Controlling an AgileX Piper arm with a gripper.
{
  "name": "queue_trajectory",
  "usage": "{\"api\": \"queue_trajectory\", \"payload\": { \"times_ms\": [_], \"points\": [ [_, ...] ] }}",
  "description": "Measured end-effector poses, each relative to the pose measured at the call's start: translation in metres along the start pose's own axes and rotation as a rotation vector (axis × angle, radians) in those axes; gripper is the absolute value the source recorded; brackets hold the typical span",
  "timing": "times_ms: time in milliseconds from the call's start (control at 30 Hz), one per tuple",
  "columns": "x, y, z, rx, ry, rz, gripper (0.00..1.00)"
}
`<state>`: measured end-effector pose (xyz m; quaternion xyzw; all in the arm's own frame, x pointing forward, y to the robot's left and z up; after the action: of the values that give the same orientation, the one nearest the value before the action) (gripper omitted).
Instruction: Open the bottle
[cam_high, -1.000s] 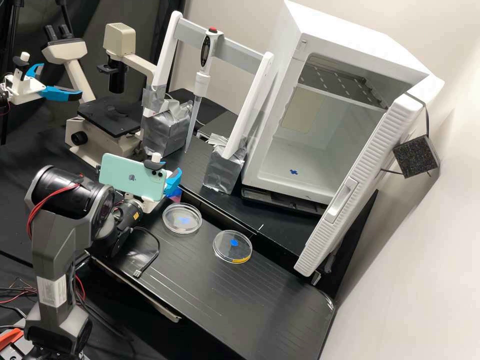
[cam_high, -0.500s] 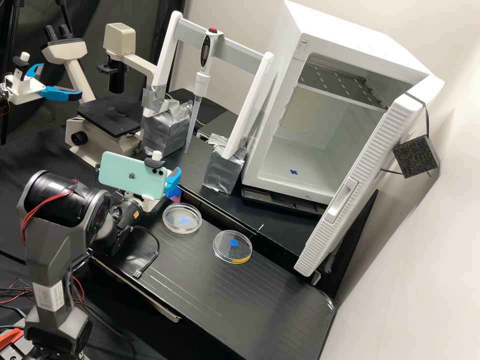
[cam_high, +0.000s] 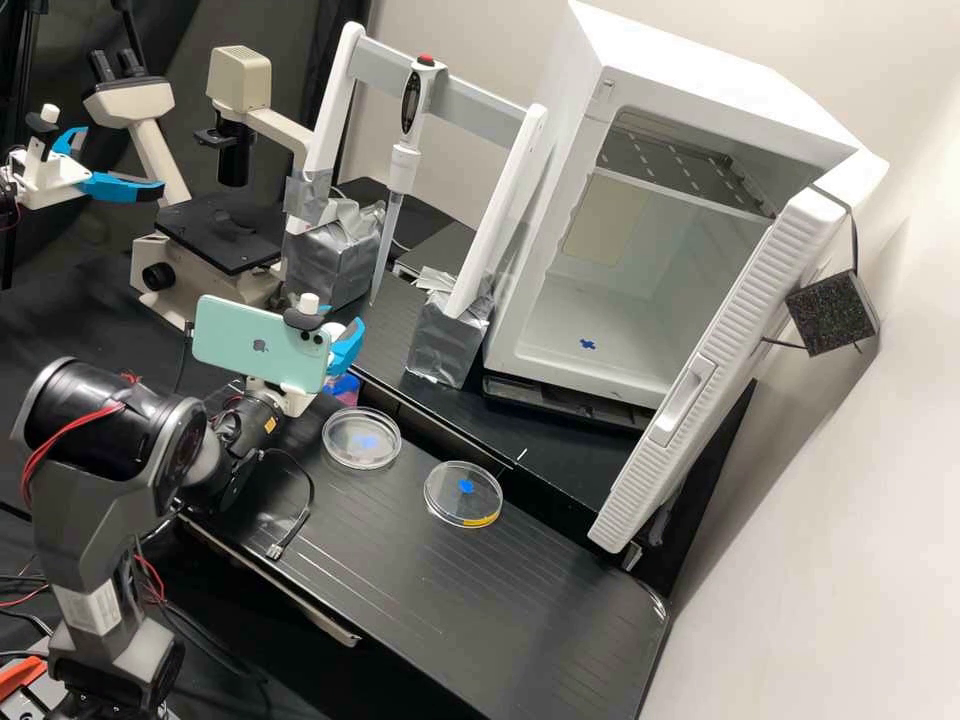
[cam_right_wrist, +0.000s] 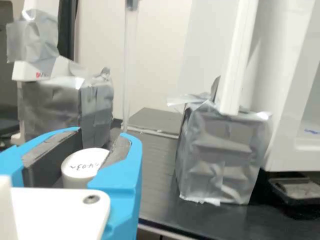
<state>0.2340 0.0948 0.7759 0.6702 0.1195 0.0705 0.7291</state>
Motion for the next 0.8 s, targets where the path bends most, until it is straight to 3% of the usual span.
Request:
{"api": "queue_trajectory", "payload": {
  "times_ms": [500,800],
  "points": [
    [-0.015,0.009,0.004,-0.011,-0.002,0.028,0.00],
    [-0.050,0.015,0.002,0.015,0.074,0.059,0.00]
  ]
}}
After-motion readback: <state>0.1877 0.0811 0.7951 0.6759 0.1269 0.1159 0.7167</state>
